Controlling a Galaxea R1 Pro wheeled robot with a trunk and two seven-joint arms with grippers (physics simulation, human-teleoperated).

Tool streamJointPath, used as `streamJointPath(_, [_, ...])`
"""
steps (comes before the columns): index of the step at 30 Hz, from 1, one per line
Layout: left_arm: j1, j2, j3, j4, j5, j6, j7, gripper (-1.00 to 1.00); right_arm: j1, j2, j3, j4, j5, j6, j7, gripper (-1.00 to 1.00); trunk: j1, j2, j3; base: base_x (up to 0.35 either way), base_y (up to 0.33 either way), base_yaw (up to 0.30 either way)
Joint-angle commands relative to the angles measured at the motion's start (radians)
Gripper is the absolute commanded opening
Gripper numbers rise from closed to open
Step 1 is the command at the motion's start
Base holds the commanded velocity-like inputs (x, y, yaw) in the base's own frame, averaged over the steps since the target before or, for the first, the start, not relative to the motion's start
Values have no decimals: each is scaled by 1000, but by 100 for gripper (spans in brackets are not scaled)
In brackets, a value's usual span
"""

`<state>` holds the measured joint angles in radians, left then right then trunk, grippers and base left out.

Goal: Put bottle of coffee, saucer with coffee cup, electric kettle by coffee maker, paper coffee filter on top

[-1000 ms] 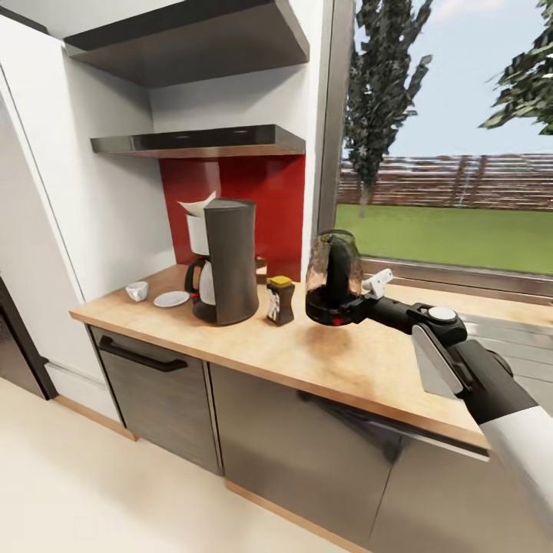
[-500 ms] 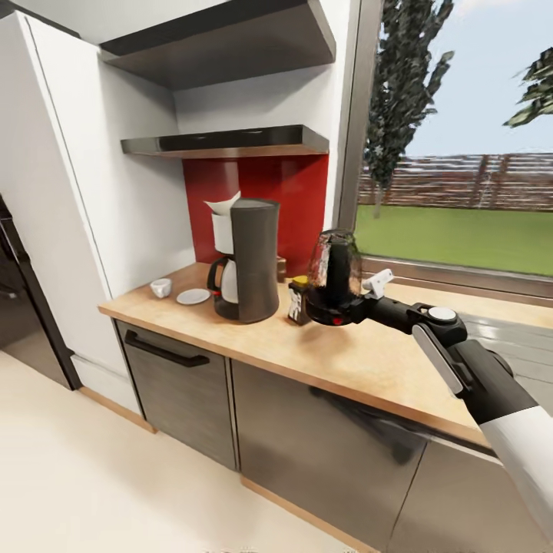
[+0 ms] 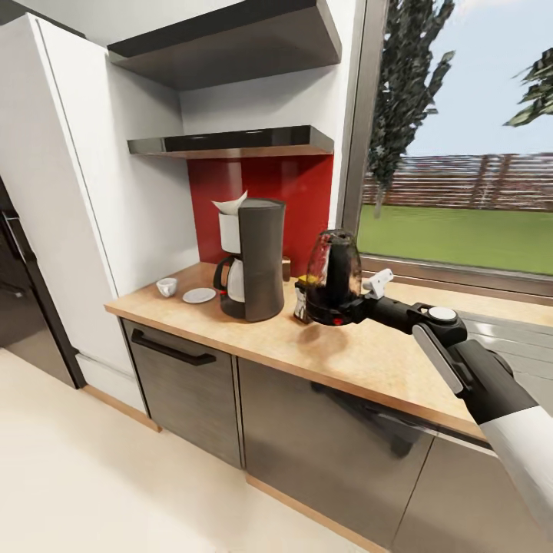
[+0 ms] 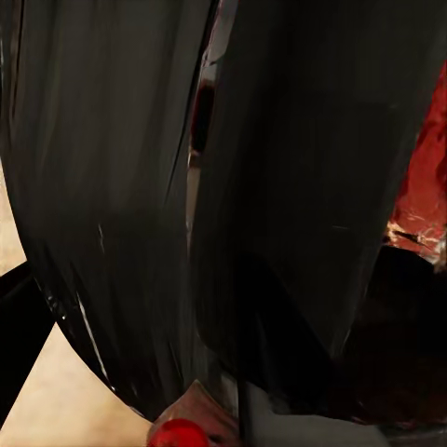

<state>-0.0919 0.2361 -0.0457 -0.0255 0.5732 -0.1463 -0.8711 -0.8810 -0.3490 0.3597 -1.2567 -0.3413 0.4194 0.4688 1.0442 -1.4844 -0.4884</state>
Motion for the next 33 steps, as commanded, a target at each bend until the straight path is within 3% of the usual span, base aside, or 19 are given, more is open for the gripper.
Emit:
streamJointPath(1, [-1,0,-5,1,2,-7,-2,100,-1,-1,1,-1,-12,7,-2,-100,0,-1,-1,-1,2,0])
streamJointPath(14, [-1,0,-5,1,2,-7,-2,100,-1,-2,1,-1,-12,11,-1,-100,0,-1,-1,0,0,0])
streamJointPath(17, [-1,0,-5,1,2,-7,-2,100,-1,-2,1,-2,-12,79,-2,-100,0,-1,-1,0,0,0])
streamJointPath(33, [-1,0,-5,1,2,-6,-2,100,-1,-2,1,-3,-12,84,-2,-100,0,-1,-1,-77,44,0])
